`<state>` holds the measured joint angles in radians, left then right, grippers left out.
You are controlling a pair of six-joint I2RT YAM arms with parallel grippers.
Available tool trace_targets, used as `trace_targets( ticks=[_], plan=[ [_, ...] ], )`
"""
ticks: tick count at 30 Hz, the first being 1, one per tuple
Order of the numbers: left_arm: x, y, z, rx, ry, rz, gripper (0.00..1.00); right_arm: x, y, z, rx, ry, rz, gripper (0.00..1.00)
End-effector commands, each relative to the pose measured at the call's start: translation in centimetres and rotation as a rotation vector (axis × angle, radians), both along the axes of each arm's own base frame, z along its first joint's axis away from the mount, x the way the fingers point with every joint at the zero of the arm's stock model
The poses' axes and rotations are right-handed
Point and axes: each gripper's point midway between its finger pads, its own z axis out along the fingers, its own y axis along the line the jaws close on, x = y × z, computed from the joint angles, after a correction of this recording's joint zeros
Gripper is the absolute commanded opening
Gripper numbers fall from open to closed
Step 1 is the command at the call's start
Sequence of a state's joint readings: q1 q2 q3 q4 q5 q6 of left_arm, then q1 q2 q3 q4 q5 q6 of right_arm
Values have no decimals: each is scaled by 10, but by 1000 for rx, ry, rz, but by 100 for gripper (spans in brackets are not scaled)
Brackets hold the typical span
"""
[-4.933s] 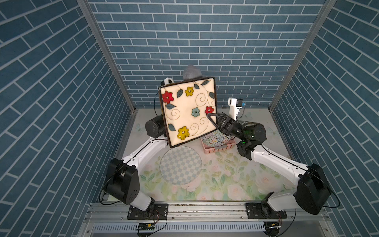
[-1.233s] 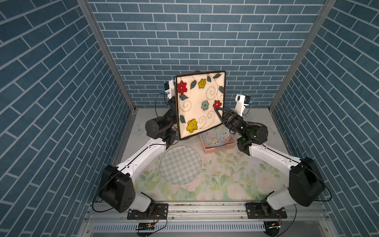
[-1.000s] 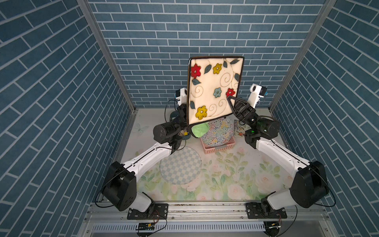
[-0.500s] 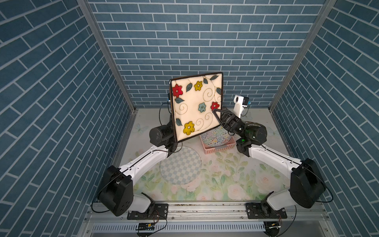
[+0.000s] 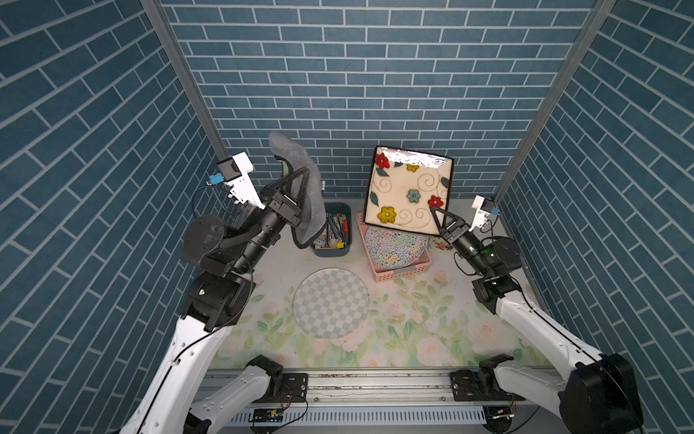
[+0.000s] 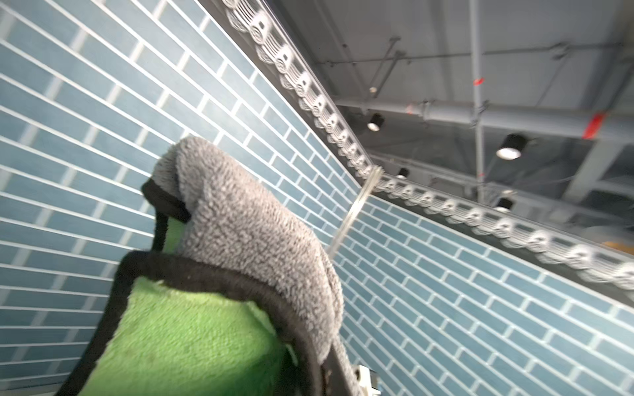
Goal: Wipe the wet plate dry
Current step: Place the plate on the plate.
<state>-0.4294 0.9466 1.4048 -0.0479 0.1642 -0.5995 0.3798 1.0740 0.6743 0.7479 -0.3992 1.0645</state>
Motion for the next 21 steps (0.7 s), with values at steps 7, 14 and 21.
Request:
trace_targets(
  ticks=[7, 14, 21],
  plan=[
    [48, 23, -86, 277, 207, 266, 0, -60, 110, -95, -312, 105, 290, 0],
    [50, 10, -104, 295, 212, 200, 0, -74, 190, -140, -376, 147, 434, 0],
    [54, -4, -119, 313, 221, 138, 0, -68, 209, -205, -489, 291, 460, 0]
  ],
)
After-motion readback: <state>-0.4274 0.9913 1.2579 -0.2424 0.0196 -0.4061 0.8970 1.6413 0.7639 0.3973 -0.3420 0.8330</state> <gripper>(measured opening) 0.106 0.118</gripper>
